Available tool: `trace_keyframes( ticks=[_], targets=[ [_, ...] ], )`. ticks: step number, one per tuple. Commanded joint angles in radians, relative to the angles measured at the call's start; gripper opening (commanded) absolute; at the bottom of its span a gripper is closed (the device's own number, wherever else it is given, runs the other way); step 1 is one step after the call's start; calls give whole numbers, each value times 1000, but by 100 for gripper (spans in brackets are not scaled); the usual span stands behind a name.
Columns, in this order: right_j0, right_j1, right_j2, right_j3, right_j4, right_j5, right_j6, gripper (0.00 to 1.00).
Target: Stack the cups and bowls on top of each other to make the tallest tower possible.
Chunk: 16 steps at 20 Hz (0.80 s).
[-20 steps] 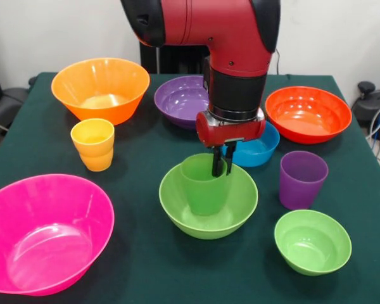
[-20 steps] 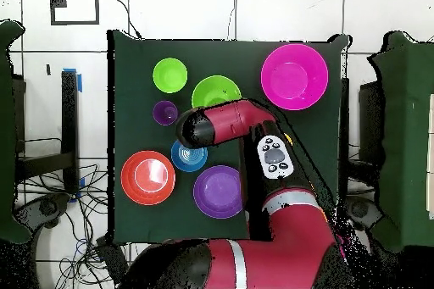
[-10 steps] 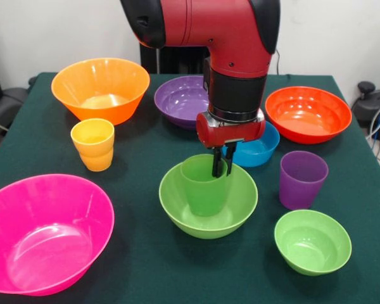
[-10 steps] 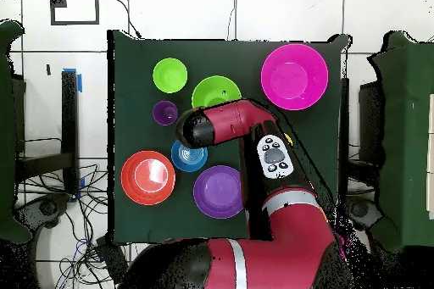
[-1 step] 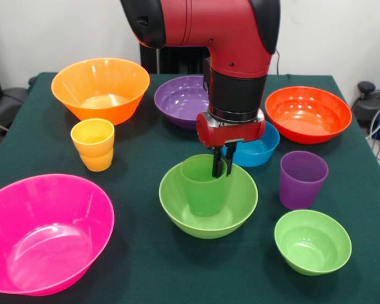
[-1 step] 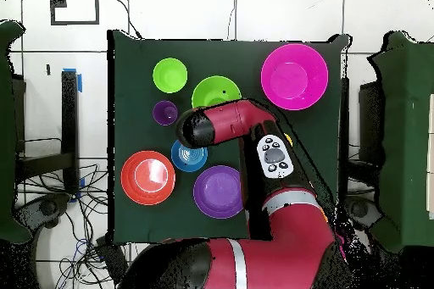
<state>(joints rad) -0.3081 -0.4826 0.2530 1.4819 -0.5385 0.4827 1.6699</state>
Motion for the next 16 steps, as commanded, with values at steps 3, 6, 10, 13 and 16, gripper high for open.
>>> trace_keyframes(
  ticks=[3, 6, 10, 13, 16],
  targets=[
    [6, 34, 44, -61, 11, 26, 22, 0],
    [12, 41, 47, -85, 18, 55, 14, 0],
    [8, 43, 50, -82, 18, 48, 12, 0],
    [12, 45, 50, -94, 19, 55, 12, 0],
    [15, 54, 49, -99, 21, 54, 18, 0]
  ],
)
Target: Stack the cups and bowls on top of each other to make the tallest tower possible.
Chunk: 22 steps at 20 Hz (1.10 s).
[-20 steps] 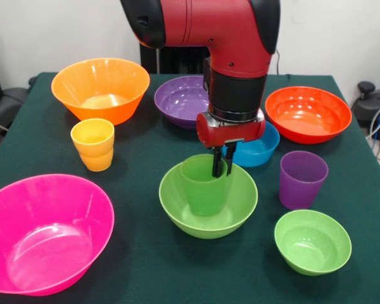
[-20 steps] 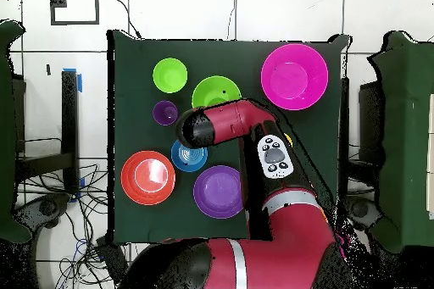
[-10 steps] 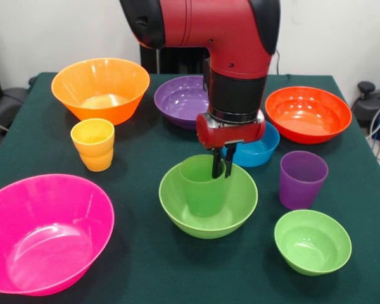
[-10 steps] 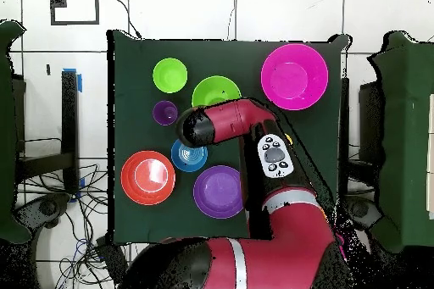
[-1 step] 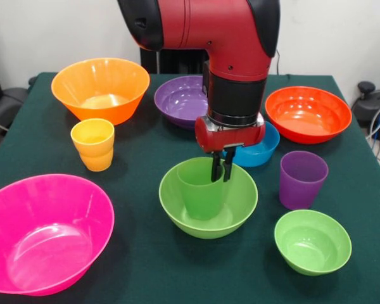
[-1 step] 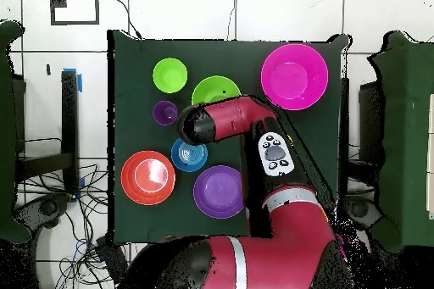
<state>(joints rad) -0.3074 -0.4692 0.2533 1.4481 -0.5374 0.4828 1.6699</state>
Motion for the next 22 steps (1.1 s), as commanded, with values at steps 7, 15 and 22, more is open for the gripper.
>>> trace_keyframes(
  ticks=[7, 15, 22],
  targets=[
    [23, 34, 50, -48, 37, 63, 28, 0],
    [29, 31, 39, -26, 39, 54, 46, 0],
    [30, 24, 22, -10, 40, 33, 78, 100]
  ],
)
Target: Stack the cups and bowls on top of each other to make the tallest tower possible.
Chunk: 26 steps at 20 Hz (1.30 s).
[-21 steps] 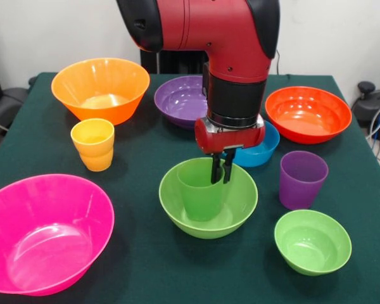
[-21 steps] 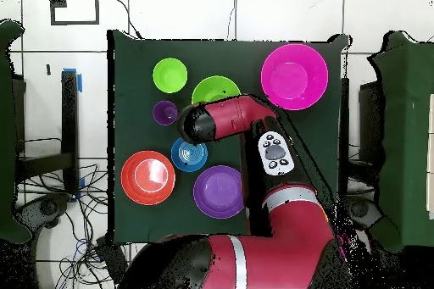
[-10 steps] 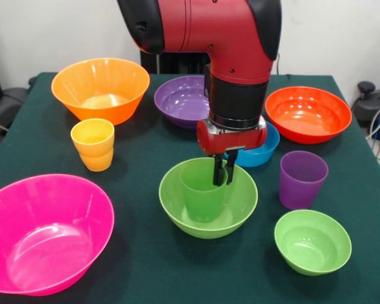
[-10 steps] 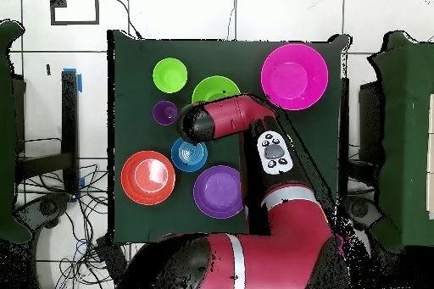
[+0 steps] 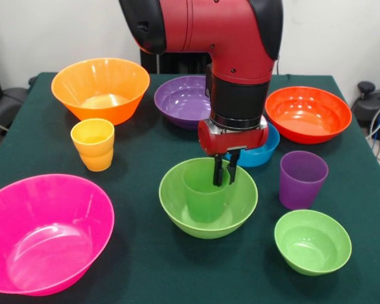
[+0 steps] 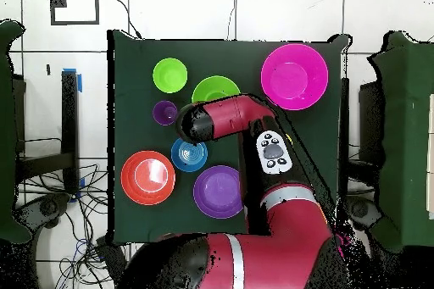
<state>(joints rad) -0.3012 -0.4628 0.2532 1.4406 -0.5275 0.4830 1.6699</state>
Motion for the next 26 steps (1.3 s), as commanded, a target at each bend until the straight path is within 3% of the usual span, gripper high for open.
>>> trace_keyframes(
  ticks=[1, 11, 20, 26],
  targets=[
    [25, 17, 19, -1, 32, 26, 87, 100],
    [18, 16, 37, -8, 33, 32, 43, 100],
    [-13, -149, 65, 111, 88, 140, -22, 100],
    [-27, -182, 84, 137, 120, 170, -46, 100]
  ],
)
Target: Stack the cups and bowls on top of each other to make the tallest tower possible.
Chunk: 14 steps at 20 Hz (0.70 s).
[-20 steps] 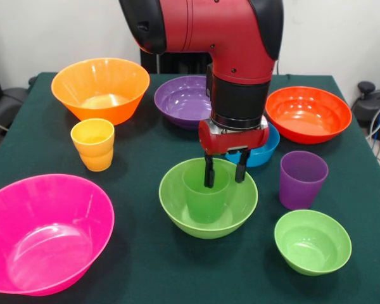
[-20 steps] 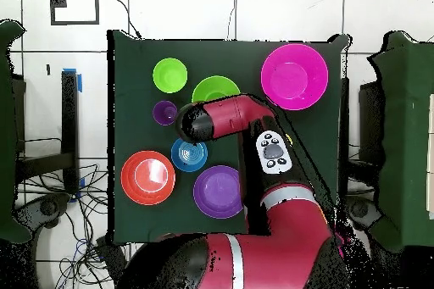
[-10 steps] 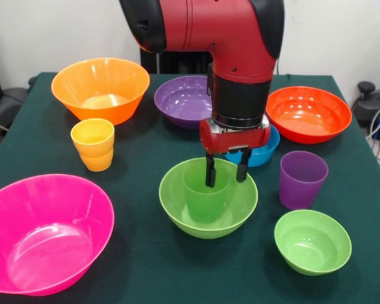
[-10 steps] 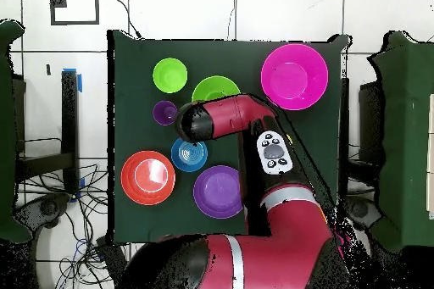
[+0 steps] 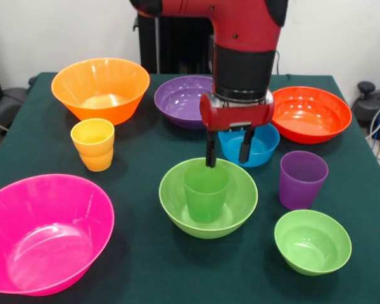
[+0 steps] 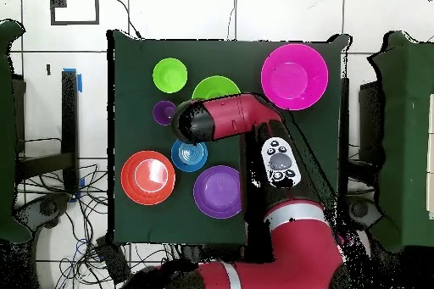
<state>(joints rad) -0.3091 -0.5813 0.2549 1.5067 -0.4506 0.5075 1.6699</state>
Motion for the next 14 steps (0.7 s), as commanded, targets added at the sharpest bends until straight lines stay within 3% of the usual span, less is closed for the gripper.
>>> trace_keyframes(
  ticks=[1, 7, 14],
  targets=[
    [-22, -64, 83, 76, 47, 141, -45, 100],
    [-36, -74, 88, 143, 68, 101, -20, 100],
    [-23, -61, 114, 156, 97, 76, 0, 100]
  ],
)
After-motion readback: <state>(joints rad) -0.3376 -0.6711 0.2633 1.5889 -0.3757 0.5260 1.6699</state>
